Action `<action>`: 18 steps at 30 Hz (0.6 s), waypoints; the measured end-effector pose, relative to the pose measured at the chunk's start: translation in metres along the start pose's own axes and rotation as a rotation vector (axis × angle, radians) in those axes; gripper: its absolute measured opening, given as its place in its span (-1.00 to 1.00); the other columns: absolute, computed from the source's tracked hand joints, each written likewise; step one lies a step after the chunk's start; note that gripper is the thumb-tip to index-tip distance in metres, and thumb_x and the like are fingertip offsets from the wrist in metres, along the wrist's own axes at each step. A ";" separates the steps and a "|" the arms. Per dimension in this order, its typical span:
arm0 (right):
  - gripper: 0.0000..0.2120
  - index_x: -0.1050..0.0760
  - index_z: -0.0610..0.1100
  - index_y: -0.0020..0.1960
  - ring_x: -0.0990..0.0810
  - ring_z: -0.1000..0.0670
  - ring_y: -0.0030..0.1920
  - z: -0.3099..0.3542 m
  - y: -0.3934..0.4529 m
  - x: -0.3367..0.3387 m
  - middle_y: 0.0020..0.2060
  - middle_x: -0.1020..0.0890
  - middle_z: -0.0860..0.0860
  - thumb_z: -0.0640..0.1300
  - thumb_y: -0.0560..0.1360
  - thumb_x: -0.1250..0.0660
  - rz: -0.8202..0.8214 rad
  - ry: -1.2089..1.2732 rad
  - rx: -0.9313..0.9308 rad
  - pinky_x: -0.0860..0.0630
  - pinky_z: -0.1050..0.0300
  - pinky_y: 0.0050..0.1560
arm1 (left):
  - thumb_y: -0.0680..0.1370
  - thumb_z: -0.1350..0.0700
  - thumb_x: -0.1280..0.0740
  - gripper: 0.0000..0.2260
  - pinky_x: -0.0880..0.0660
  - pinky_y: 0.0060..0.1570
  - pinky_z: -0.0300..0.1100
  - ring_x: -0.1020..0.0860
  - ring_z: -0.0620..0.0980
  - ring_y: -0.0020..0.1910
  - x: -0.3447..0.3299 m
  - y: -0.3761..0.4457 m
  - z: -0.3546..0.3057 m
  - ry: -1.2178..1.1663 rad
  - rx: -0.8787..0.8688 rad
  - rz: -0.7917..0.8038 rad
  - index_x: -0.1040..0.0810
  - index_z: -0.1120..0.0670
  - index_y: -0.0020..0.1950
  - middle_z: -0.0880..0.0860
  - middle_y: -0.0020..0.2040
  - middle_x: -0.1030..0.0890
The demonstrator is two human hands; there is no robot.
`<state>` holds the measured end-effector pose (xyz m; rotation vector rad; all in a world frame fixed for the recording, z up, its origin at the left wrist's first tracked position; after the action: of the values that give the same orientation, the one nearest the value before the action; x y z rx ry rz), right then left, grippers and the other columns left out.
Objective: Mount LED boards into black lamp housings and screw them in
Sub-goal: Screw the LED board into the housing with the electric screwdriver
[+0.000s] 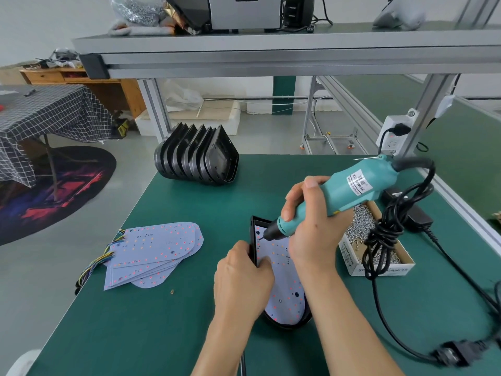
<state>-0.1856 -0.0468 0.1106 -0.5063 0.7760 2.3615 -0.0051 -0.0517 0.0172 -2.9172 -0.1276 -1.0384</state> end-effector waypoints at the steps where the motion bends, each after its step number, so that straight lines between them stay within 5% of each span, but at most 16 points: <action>1: -0.77 -0.50 0.13 -0.25 -0.41 -0.05 -0.57 0.000 0.000 0.000 -0.42 -0.54 -0.05 -0.14 0.53 -0.32 -0.001 -0.003 0.000 -0.40 0.12 -0.37 | 0.54 0.06 -0.36 -0.70 -0.20 -0.40 -0.10 -0.35 0.03 -0.37 0.000 0.000 0.000 -0.001 -0.001 0.000 -0.28 0.07 -0.26 -0.03 -0.38 -0.40; 18: -0.78 -0.50 0.12 -0.24 -0.40 -0.05 -0.57 -0.003 0.003 0.001 -0.44 -0.52 -0.04 -0.14 0.52 -0.33 0.001 0.030 -0.034 -0.38 0.15 -0.38 | 0.55 0.04 -0.36 -0.70 -0.20 -0.39 -0.11 -0.36 0.02 -0.35 0.001 -0.004 -0.003 0.011 -0.005 -0.004 -0.28 0.07 -0.24 -0.02 -0.36 -0.41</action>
<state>-0.1874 -0.0507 0.1090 -0.5575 0.7509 2.3764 -0.0066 -0.0483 0.0202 -2.9168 -0.1313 -1.0562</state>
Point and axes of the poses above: each hand's wrist, its own y-axis towards the middle knuckle, its own x-axis out of the back of the hand, z = x × y, the point moved 10 cm from there along y, towards the middle knuckle
